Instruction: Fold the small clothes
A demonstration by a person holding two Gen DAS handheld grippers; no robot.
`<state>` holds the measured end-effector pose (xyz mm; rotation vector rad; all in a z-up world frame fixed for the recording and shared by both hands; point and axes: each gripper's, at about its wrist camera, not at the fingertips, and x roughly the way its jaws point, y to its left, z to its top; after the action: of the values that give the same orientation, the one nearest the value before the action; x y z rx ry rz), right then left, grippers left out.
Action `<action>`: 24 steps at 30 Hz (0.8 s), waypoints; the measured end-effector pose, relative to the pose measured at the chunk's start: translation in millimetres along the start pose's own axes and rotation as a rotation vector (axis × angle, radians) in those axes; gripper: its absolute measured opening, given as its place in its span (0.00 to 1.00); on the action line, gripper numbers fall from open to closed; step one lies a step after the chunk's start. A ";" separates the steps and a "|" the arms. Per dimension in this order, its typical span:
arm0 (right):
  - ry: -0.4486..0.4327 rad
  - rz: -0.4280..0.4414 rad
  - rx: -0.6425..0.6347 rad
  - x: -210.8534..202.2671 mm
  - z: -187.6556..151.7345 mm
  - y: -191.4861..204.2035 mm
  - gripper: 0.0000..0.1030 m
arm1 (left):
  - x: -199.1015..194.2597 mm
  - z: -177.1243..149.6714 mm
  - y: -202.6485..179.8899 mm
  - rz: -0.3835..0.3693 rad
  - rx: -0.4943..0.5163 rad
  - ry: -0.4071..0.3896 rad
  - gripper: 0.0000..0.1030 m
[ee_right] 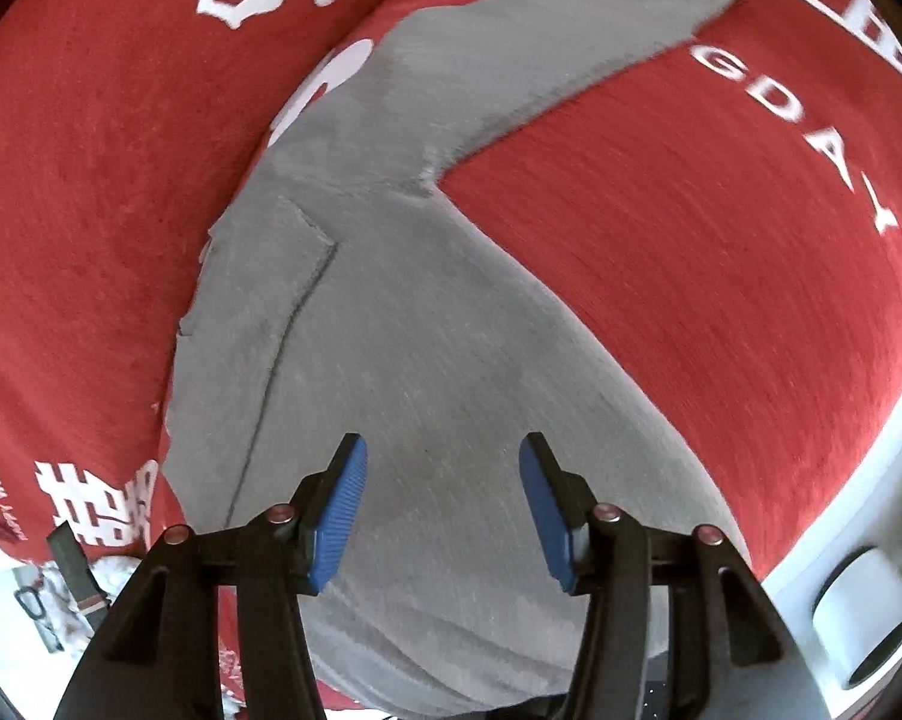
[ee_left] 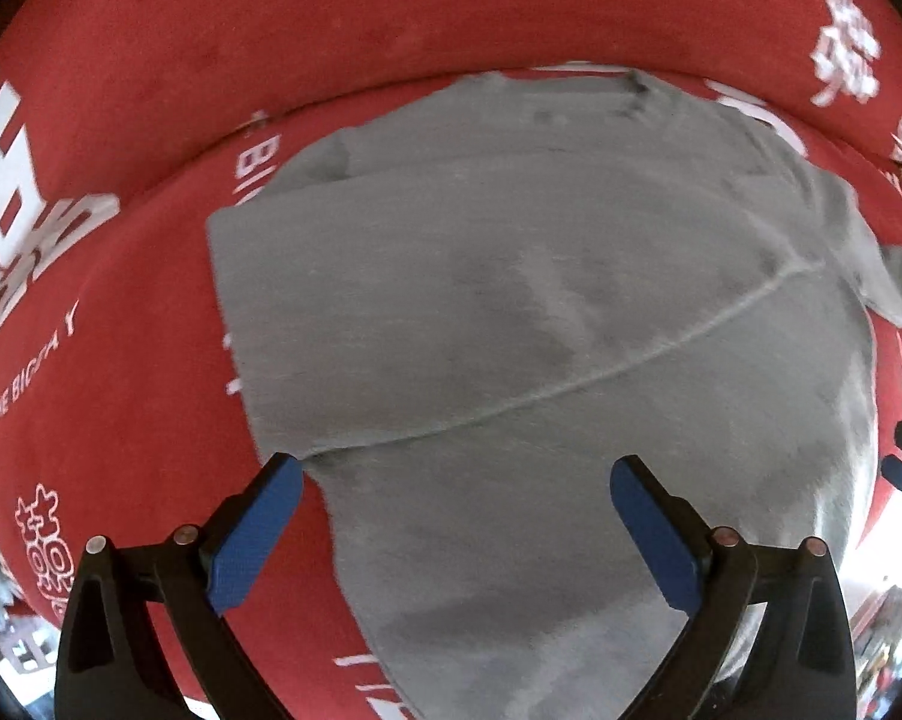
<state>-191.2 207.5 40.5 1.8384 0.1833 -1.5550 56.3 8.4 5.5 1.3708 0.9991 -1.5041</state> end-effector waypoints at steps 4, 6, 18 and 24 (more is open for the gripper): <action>-0.001 0.002 0.022 -3.1 -1.4 -12.4 0.58 | -2.0 -4.6 -28.0 -0.006 0.031 0.010 1.00; 0.007 0.000 0.038 -3.7 1.4 -19.7 0.58 | -1.5 -4.4 -41.1 -0.008 0.045 0.014 1.00; 0.038 0.024 0.032 -15.7 78.0 -42.6 0.58 | 4.8 24.7 -113.0 0.003 0.045 0.050 1.00; 0.030 0.028 0.050 -24.7 124.4 -66.9 0.60 | 14.5 49.4 -166.1 0.000 0.084 0.062 1.00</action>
<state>-333.4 191.4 31.9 1.8963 0.1327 -1.5259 -117.2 14.4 -2.3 1.4842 0.9836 -1.5262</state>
